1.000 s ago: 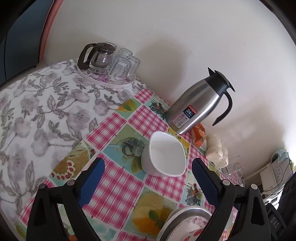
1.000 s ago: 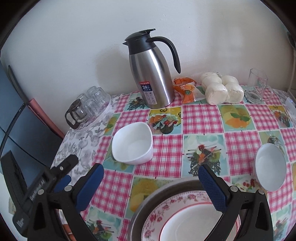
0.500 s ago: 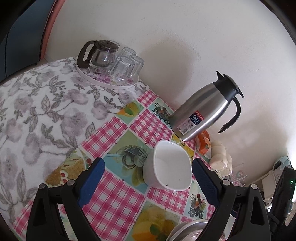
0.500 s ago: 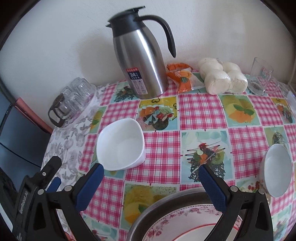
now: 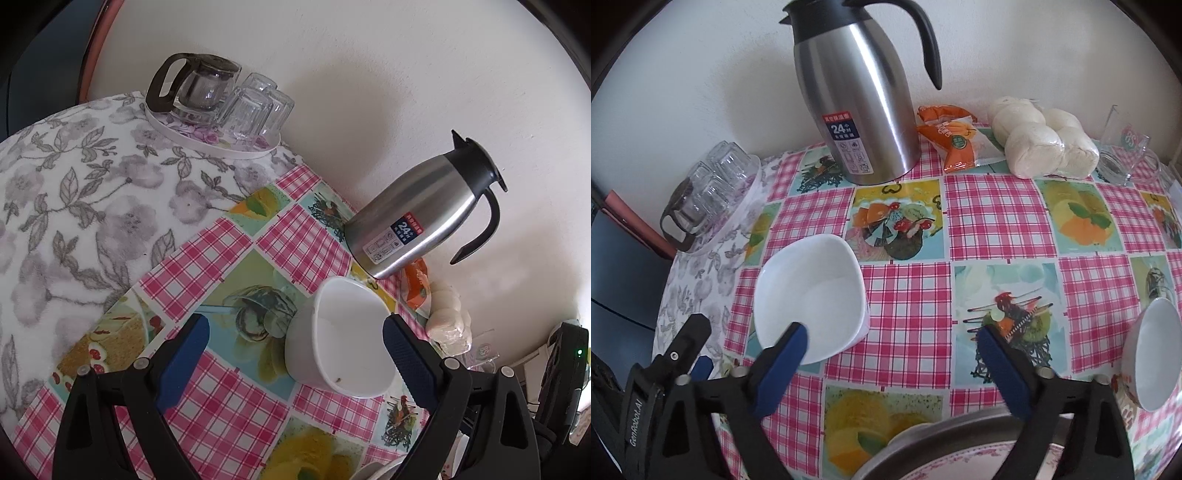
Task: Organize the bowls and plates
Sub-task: 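Move both open tools from the tray toward the white square bowl, then lower both tools onto the white square bowl rim and close them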
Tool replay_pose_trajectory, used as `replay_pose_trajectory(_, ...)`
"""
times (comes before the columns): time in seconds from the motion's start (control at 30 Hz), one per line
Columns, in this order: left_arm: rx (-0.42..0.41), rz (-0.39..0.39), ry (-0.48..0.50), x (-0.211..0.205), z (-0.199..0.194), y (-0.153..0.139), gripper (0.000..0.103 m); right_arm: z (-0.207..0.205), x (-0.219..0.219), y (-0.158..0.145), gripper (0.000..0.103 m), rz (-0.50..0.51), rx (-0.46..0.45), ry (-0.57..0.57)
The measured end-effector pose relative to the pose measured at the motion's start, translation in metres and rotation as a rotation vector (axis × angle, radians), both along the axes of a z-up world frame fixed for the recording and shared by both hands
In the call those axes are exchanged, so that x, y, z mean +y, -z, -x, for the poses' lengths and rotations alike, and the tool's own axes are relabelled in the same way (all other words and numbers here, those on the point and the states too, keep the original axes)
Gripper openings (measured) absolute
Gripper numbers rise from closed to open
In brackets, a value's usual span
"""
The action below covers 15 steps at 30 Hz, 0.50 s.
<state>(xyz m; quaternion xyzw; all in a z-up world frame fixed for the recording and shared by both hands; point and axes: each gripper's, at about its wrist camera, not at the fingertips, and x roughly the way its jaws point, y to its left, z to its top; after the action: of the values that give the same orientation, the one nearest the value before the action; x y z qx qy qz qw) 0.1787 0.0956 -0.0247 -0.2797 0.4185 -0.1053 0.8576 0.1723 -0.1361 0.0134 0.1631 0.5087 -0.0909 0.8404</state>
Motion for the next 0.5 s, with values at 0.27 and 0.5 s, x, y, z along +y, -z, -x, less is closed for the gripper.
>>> replay_pose_trajectory(0.27,0.031,0.004,0.029,-0.008,-0.01,0.013,0.095,-0.015,0.009,0.008,0.074,0.031,0.02,-0.035)
replay_pose_trajectory(0.5,0.059,-0.009,0.045,-0.014,-0.016,0.023,0.094,-0.025,0.017,0.018,0.064,0.041,0.039,-0.052)
